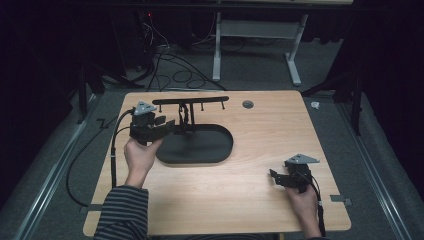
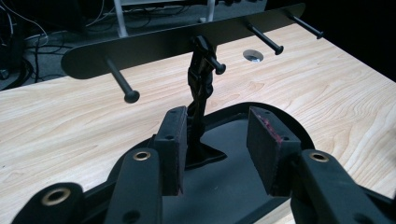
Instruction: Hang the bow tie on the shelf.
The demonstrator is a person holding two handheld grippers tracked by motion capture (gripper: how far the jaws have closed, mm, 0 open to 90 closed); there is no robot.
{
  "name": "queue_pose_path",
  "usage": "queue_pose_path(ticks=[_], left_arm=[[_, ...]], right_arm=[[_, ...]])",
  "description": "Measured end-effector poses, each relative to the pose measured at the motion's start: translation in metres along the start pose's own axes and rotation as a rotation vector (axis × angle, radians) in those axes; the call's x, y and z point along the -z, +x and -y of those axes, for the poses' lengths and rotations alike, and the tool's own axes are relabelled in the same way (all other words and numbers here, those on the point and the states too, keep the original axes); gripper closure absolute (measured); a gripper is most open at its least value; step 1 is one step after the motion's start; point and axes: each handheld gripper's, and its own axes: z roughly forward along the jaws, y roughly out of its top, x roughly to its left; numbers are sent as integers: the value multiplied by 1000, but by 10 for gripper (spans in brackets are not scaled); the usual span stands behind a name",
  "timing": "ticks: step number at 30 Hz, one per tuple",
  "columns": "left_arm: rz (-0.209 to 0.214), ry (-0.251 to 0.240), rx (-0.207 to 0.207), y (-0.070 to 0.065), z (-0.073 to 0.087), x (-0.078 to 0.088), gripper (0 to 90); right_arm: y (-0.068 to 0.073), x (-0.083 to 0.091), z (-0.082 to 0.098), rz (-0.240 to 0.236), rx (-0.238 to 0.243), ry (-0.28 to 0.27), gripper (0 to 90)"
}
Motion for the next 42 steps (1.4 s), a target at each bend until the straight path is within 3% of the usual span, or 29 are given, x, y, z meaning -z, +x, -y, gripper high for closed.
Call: queue_pose_path(ticks=[19,42], left_arm=[[-16,-25,5,4,16,24,571],[-33,-46,29,9,34,39,552]], right_arm=[[0,0,0,4,1,-1,293],[1,0,0,5,2,0,294]])
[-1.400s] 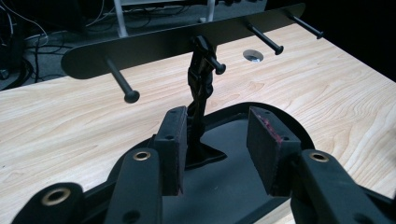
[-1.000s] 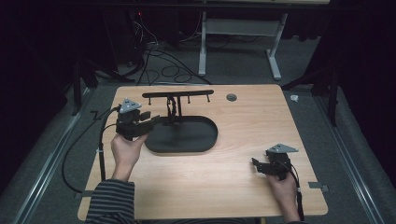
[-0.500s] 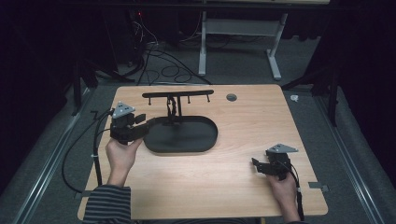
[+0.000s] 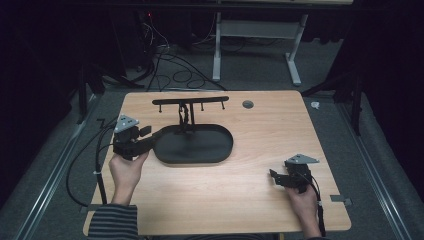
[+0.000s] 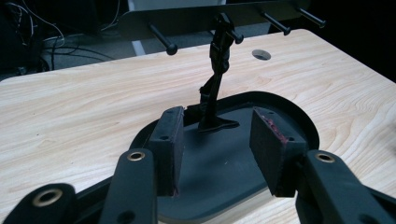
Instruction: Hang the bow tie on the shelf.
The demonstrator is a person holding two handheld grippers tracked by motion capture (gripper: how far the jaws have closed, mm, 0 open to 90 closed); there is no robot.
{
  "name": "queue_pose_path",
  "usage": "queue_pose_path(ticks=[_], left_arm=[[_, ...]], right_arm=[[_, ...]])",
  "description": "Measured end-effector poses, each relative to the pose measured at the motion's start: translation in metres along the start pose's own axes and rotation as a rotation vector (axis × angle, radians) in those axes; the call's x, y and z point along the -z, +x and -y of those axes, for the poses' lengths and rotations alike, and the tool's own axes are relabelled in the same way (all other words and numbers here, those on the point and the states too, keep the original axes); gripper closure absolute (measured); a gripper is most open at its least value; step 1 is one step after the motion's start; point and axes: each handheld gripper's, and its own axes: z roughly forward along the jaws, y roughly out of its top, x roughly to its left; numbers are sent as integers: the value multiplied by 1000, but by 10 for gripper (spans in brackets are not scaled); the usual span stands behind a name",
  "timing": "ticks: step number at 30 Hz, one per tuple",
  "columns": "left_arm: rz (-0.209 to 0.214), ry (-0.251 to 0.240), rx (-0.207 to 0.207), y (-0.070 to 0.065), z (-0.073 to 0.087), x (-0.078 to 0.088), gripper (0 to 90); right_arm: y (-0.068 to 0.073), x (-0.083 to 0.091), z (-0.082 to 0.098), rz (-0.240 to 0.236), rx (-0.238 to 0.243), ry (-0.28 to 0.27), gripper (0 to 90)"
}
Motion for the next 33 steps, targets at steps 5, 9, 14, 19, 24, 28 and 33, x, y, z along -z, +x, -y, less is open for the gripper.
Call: queue_pose_path(ticks=[5,9,14,19,24,28,33], left_arm=[[-1,-8,8,2,4,4,550],[-4,-9,14,3,7,6,550],[-3,-15,21,4,10,8,549],[-10,-10,22,4,15,10,548],[-14,-6,31,5,23,13,548],[-18,-5,33,5,26,15,548],[-19,-4,36,5,31,17,547]], right_arm=[[0,0,0,0,0,0,294],[0,0,0,0,0,0,294],[0,0,0,1,1,0,294],[0,0,0,1,1,1,294],[0,0,0,2,2,1,294],[0,0,0,2,2,1,294],[0,0,0,3,3,1,294]])
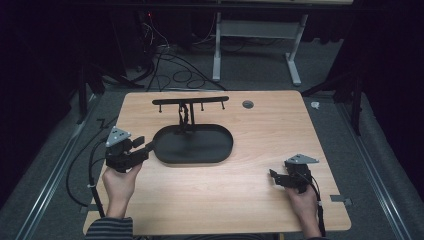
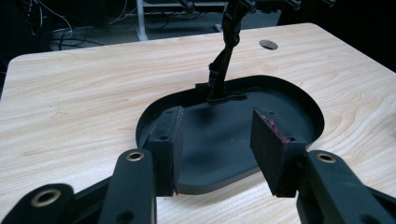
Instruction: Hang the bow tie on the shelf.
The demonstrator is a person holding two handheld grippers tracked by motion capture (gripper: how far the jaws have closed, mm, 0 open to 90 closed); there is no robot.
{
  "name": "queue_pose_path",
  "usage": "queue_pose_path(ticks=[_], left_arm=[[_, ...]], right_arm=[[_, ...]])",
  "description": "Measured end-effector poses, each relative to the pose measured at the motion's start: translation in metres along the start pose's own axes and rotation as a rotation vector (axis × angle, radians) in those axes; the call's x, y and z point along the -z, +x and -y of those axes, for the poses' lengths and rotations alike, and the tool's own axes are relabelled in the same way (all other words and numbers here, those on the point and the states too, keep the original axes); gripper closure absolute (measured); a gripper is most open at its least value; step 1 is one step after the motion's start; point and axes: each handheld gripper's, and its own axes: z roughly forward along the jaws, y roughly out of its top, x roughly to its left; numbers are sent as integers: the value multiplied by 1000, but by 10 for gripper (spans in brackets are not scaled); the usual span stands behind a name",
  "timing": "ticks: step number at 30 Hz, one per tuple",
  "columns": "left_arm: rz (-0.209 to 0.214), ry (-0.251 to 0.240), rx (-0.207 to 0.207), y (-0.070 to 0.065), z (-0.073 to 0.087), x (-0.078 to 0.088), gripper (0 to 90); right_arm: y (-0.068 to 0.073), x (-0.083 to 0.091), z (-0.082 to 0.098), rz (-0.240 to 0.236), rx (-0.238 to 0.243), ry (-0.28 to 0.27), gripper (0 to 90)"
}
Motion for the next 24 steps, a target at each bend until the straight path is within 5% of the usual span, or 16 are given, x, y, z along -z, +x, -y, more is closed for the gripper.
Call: queue_pose_path(ticks=[24], left_arm=[[-3,16,45,4,28,8,543]], right_arm=[[0,0,0,2,4,1,294]])
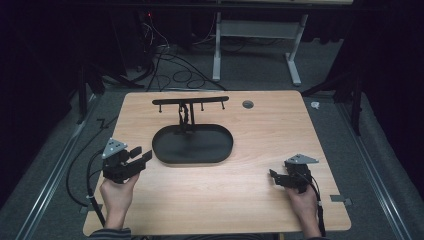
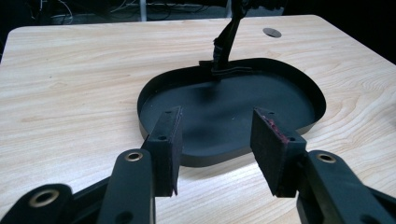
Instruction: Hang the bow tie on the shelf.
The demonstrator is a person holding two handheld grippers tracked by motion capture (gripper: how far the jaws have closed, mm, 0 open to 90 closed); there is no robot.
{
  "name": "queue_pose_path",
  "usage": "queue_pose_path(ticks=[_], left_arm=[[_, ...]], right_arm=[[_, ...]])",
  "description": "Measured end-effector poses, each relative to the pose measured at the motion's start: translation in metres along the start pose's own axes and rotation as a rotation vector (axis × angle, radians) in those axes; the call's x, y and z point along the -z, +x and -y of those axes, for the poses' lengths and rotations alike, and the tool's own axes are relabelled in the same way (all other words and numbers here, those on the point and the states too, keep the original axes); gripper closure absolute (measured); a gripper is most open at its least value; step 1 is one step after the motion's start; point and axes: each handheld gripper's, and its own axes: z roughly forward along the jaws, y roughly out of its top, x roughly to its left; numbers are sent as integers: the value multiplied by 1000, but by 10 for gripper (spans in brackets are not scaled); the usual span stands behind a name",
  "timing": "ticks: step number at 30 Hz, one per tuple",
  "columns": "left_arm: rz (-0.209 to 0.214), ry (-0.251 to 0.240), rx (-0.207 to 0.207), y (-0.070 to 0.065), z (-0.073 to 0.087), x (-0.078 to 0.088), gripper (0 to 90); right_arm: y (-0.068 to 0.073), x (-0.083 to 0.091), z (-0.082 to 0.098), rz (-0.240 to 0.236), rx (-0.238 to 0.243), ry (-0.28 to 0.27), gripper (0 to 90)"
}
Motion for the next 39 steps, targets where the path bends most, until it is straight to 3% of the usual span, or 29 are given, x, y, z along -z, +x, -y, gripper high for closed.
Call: queue_pose_path(ticks=[39], left_arm=[[-21,40,68,7,41,5,536]], right_arm=[[0,0,0,0,1,1,294]])
